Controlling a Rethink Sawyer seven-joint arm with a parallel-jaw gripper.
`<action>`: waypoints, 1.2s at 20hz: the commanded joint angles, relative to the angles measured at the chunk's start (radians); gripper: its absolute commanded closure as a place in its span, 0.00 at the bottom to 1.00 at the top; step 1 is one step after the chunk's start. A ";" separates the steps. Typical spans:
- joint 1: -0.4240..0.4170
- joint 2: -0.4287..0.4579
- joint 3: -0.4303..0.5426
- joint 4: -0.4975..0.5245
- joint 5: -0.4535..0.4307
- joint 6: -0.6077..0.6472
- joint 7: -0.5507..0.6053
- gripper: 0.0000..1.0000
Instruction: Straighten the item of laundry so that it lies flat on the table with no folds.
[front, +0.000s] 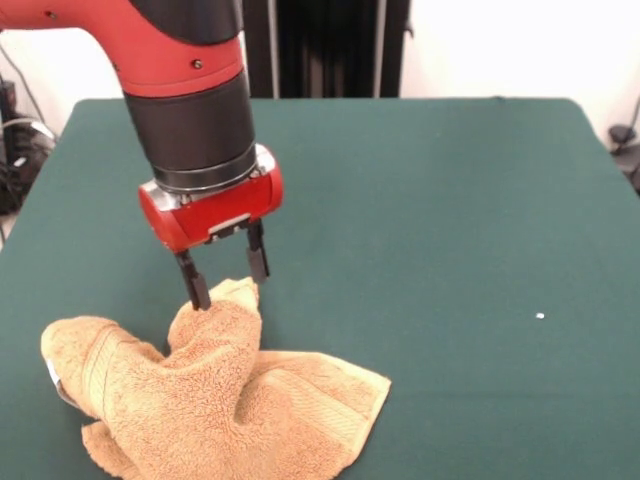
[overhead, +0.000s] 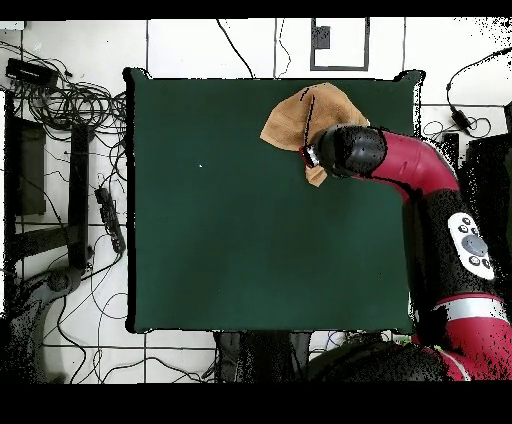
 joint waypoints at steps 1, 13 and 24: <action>0.001 0.069 0.029 0.172 0.058 -0.058 0.204 0.00; 0.032 0.206 0.093 0.014 0.089 -0.037 0.084 0.00; 0.045 0.266 0.115 -0.037 0.101 -0.036 0.063 0.00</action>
